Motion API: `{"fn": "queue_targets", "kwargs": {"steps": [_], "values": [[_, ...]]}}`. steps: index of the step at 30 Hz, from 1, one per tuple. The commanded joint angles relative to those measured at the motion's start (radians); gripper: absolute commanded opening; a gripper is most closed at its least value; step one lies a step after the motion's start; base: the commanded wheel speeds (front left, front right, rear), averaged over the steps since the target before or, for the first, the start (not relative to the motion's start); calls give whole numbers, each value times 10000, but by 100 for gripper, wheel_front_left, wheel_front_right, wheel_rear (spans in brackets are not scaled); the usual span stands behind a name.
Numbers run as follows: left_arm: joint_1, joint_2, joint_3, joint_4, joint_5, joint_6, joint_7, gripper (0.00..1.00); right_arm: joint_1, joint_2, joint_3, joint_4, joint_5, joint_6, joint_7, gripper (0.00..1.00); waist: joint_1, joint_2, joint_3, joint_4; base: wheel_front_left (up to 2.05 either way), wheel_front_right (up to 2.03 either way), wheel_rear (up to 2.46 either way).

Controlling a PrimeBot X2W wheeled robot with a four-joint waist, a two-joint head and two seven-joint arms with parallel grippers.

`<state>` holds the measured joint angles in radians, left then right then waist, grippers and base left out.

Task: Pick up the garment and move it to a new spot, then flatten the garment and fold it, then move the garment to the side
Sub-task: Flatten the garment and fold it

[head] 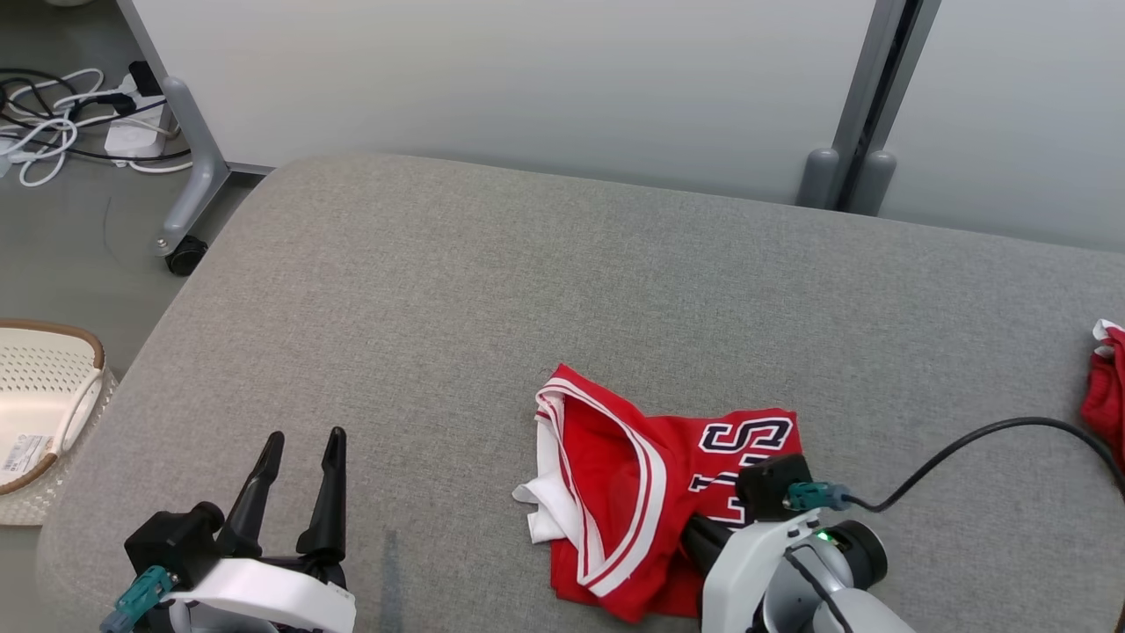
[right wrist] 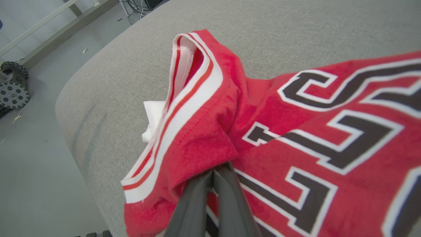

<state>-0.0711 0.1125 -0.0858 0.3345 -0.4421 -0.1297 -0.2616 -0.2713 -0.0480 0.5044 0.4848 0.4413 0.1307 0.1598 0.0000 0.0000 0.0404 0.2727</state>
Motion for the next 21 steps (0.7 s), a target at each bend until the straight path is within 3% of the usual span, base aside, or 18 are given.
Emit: {"fn": "queue_targets", "kwargs": {"steps": [1, 9, 19, 20, 21], "values": [[-181, 20, 6, -3, -63, -20, -40, 100, -133, -59, 184, 27, 26, 3, -132, 0, 0, 0, 3, -14, 0, 0, 0], [-176, 18, -31, 41, -60, -20, -40, 100, -532, -61, 1064, 536, -269, 1, -702, 0, 0, 0, -80, -96, 0, 0, 0], [-26, 39, 49, -13, 3, -20, -38, 100, -872, -78, -1320, 1490, -1779, 1, -1590, 0, 0, 0, -137, -336, 0, 0, 0], [-9, 34, 63, -26, 11, -20, -40, 100, -816, -75, -1797, 1386, -1967, 1, -1788, 19, 0, 0, -142, -404, 0, 0, 0], [0, 31, 54, -30, 12, -20, -38, 100, -765, -71, -2012, 1320, -2040, 1, -1854, 23, 0, 0, -142, -441, 0, 0, 0]]}}
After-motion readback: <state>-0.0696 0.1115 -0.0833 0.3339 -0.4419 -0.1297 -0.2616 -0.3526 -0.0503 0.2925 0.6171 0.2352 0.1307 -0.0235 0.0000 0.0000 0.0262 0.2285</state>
